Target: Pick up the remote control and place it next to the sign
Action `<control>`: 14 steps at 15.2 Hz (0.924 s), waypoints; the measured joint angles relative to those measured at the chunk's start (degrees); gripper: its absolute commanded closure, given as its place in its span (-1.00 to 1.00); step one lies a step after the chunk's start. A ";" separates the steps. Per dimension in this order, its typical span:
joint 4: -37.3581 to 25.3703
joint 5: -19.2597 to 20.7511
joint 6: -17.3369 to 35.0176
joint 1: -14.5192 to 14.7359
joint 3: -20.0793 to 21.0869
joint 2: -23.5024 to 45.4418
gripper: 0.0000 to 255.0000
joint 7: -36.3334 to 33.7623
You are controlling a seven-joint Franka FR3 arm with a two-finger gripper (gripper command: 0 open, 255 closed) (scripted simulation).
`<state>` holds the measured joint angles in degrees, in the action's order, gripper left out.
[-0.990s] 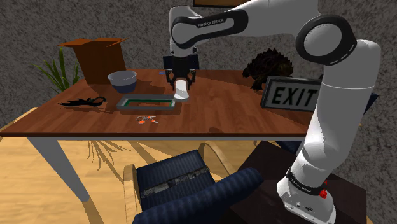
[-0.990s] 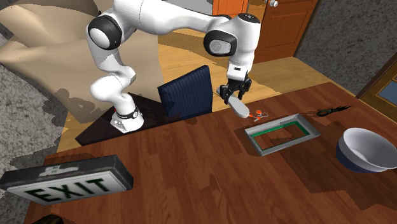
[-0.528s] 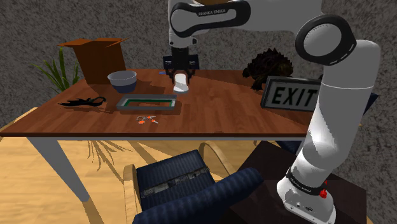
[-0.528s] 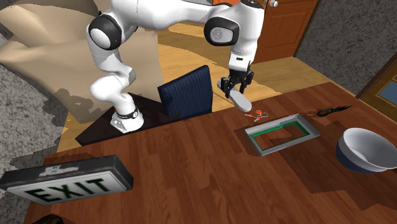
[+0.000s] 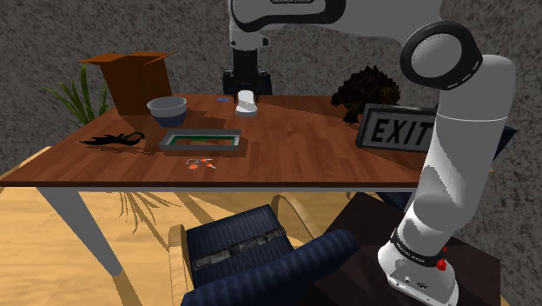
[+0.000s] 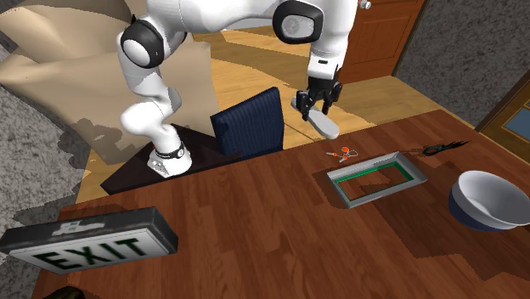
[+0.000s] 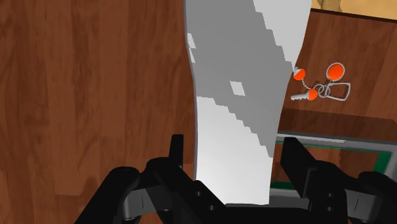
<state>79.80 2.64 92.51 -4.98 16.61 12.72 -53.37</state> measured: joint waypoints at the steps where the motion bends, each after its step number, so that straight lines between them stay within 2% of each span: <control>1: -1.18 0.07 -0.91 0.05 0.00 0.26 1.00 0.01; 3: -3.06 0.20 -2.39 0.16 0.02 0.68 1.00 -0.02; 4: -2.09 -0.09 -2.29 -0.26 -0.13 -0.21 1.00 0.47; 14: 18.70 -4.58 1.61 -7.52 -5.45 -17.43 1.00 12.75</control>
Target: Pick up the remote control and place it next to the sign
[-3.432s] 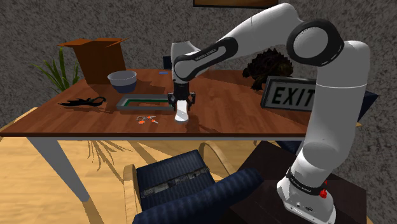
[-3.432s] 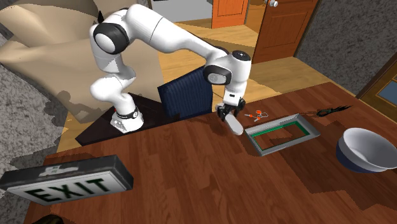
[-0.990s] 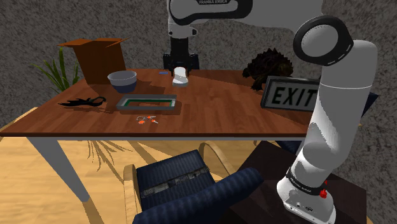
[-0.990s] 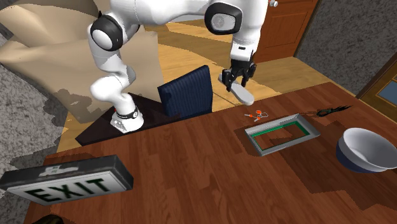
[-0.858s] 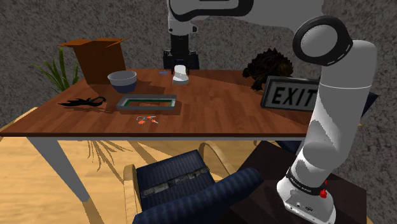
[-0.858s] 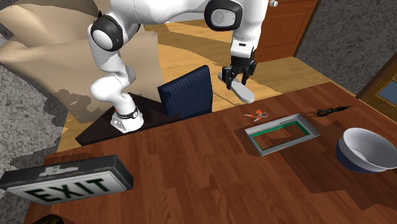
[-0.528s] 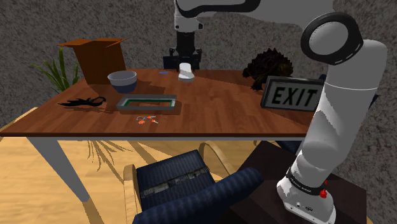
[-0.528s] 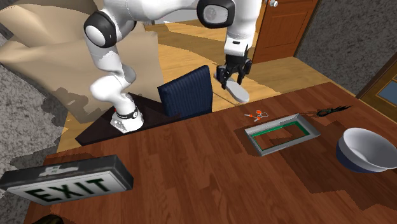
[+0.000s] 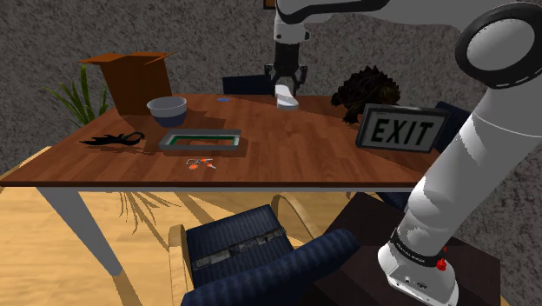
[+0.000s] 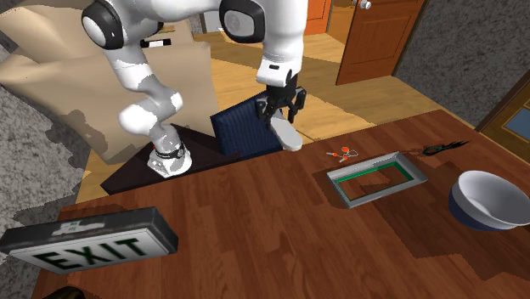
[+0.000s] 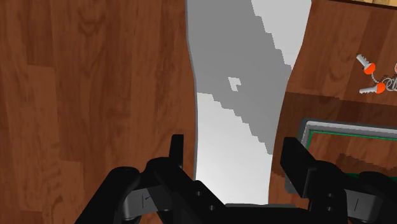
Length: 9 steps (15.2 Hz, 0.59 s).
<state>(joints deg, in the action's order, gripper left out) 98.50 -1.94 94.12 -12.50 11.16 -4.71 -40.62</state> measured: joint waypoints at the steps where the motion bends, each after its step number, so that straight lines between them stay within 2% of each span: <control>1: 1.47 -0.21 0.06 -0.55 -0.71 -1.42 1.00 1.32; 9: 11.13 -0.14 0.25 -4.81 -7.33 -10.59 1.00 12.25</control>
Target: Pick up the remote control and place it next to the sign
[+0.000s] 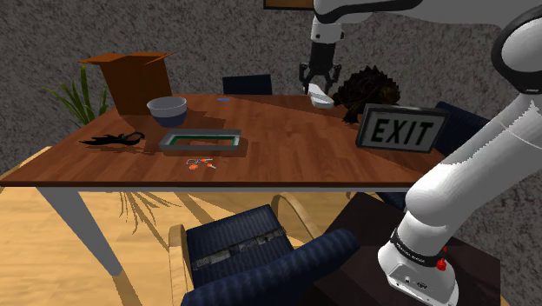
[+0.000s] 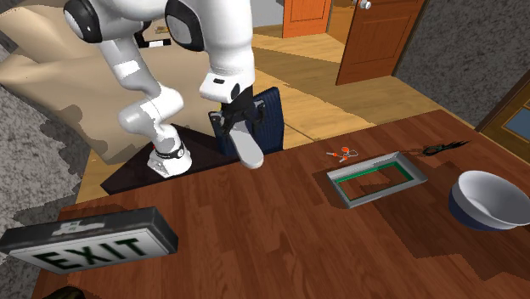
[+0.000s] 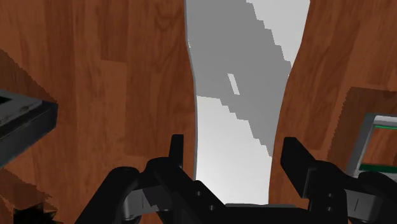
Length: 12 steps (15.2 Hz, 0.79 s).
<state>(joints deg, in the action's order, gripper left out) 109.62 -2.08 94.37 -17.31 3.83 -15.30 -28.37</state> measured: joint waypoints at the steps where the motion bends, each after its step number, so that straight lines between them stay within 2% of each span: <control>1: 0.31 0.13 -0.10 -0.36 -0.62 -0.42 1.00 0.96; 9: 6.16 2.63 -0.37 -4.54 -8.24 -6.37 1.00 12.10; 12: 8.40 3.03 0.93 -5.02 -9.12 -7.28 1.00 13.40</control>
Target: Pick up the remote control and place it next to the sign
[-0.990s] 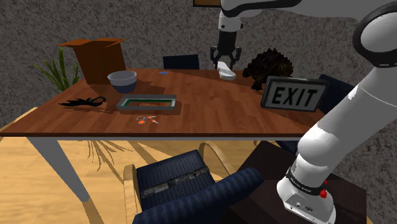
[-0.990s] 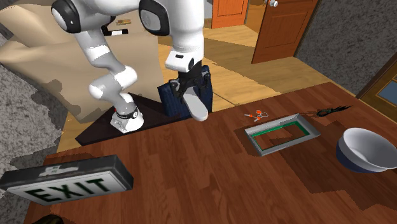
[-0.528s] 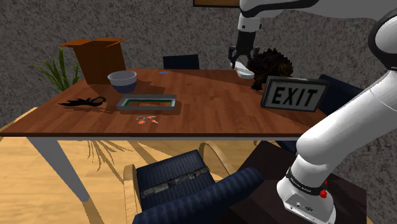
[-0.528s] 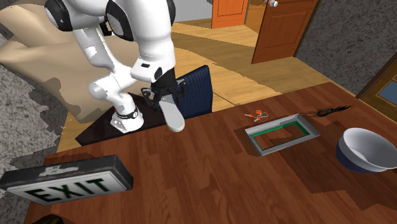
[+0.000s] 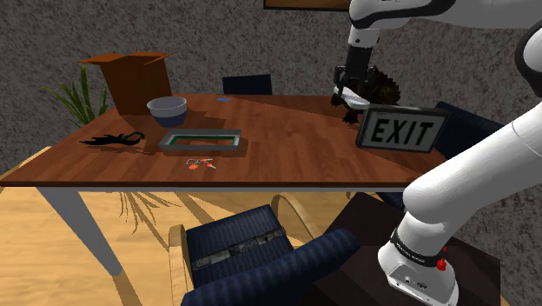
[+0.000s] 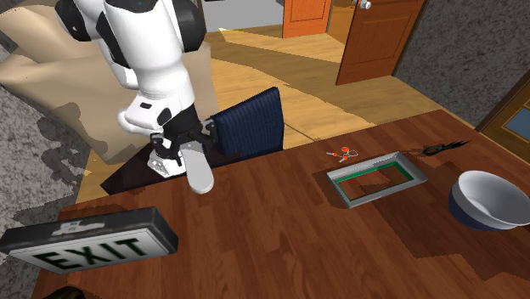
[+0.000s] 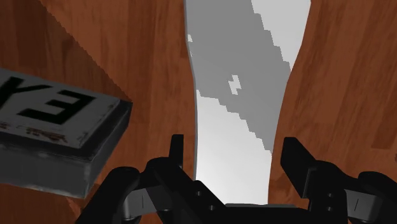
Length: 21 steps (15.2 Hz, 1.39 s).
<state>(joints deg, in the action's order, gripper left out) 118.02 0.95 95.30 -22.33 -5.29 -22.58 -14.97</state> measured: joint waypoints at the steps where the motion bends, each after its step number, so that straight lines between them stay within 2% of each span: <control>1: 0.65 0.03 0.59 -0.03 -0.06 -0.05 1.00 0.09; 21: 15.82 0.25 16.02 -0.23 -0.51 0.22 1.00 0.41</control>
<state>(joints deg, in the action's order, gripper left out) 133.84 1.20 111.32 -22.57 -5.80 -22.36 -14.56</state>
